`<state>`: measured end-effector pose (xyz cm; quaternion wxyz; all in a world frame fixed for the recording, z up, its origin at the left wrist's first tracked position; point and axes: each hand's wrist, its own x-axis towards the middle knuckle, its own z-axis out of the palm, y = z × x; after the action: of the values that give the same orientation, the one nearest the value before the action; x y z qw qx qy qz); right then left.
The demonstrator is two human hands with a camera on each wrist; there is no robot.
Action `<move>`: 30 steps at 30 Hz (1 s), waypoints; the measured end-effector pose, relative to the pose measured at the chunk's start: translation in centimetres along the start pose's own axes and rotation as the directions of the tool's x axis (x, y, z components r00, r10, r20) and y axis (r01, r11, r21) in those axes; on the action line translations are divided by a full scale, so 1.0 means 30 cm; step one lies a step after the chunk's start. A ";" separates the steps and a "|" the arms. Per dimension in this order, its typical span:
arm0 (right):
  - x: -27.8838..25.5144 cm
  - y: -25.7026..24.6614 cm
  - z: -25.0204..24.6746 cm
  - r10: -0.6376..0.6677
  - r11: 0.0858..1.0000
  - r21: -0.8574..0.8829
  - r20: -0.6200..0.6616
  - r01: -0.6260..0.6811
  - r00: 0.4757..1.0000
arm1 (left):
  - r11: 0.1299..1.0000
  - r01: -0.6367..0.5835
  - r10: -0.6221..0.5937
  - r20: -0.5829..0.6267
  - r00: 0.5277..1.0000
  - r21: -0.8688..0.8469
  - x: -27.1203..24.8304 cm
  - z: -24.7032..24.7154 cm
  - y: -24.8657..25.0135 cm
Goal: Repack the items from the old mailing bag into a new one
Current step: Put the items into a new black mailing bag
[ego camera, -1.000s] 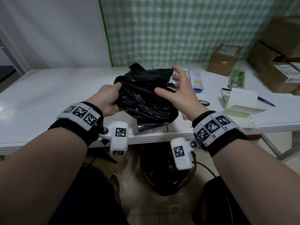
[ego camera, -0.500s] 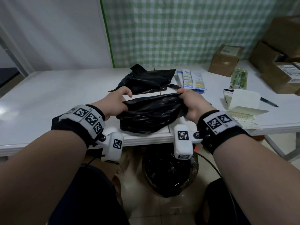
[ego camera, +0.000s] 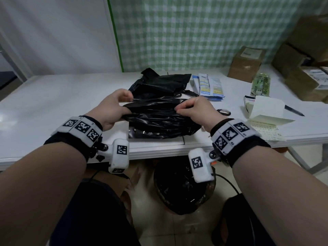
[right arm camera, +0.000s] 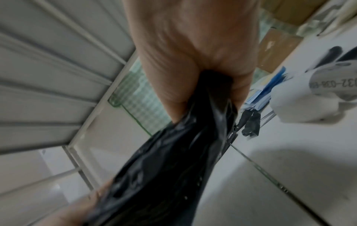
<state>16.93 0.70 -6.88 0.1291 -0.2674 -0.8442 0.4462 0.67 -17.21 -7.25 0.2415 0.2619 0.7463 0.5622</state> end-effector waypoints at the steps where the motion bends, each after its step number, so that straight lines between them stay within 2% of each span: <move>1: 0.003 0.002 0.007 -0.010 0.991 -0.132 -0.044 0.004 0.999 | 1.000 -0.024 0.025 0.068 0.997 -0.009 -0.007 0.002 0.011; 3: 0.003 -0.008 0.021 -0.016 0.944 -0.329 -0.045 0.001 0.999 | 0.997 -0.056 0.046 0.157 0.986 0.061 -0.012 0.007 0.027; 6: 0.007 -0.018 0.048 0.055 0.878 -0.477 0.032 -0.033 0.998 | 0.950 -0.097 0.026 0.233 0.972 0.298 0.002 0.007 0.032; 8: 0.011 -0.012 0.063 0.076 0.853 -0.518 0.022 -0.053 0.997 | 0.866 -0.143 0.010 0.269 0.963 0.479 0.014 0.013 0.029; 9: 0.011 -0.010 0.069 0.065 0.845 -0.532 0.003 -0.053 0.998 | 0.788 -0.177 0.014 0.270 0.963 0.590 0.020 0.022 0.027; 11: 0.010 -0.004 0.083 0.019 0.821 -0.570 -0.035 -0.036 0.999 | 0.623 -0.217 0.034 0.251 0.967 0.751 0.037 0.042 0.017; 12: 0.011 0.000 0.089 -0.006 0.806 -0.591 -0.054 -0.027 0.999 | 0.581 -0.197 0.026 0.224 0.974 0.790 0.045 0.053 0.012; 14: 0.017 0.012 0.097 -0.044 0.797 -0.604 -0.076 -0.011 0.996 | 0.544 -0.121 -0.009 0.150 0.989 0.830 0.056 0.071 0.003; 17: 0.030 0.032 0.083 -0.036 0.878 -0.479 -0.030 0.017 0.999 | 0.505 -0.003 -0.070 0.044 0.997 0.863 0.063 0.077 -0.010; 19: 0.034 0.034 0.063 -0.048 0.942 -0.334 -0.004 0.044 0.999 | 0.500 0.060 -0.079 -0.023 0.997 0.864 0.065 0.072 -0.011; 21: 0.037 0.033 0.041 -0.047 0.978 -0.205 -0.050 0.036 0.998 | 0.508 0.119 -0.088 -0.086 0.992 0.853 0.068 0.065 -0.009; 24: 0.046 0.038 0.004 0.082 0.995 -0.048 -0.083 -0.086 0.993 | 0.552 0.155 -0.108 -0.114 0.988 0.819 0.062 0.063 0.013; 28: 0.062 0.050 -0.052 0.230 0.969 0.105 -0.032 -0.225 0.973 | 0.713 0.029 -0.035 -0.005 0.999 0.700 0.048 0.075 0.080; 30: 0.070 0.049 -0.083 0.285 0.946 0.167 -0.010 -0.279 0.958 | 0.750 -0.038 0.031 0.022 0.999 0.661 0.044 0.086 0.120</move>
<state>16.83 4.25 -6.71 0.0996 -0.3814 -0.7555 0.5233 1.79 -13.66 -4.51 0.1266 0.3468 0.8907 0.2653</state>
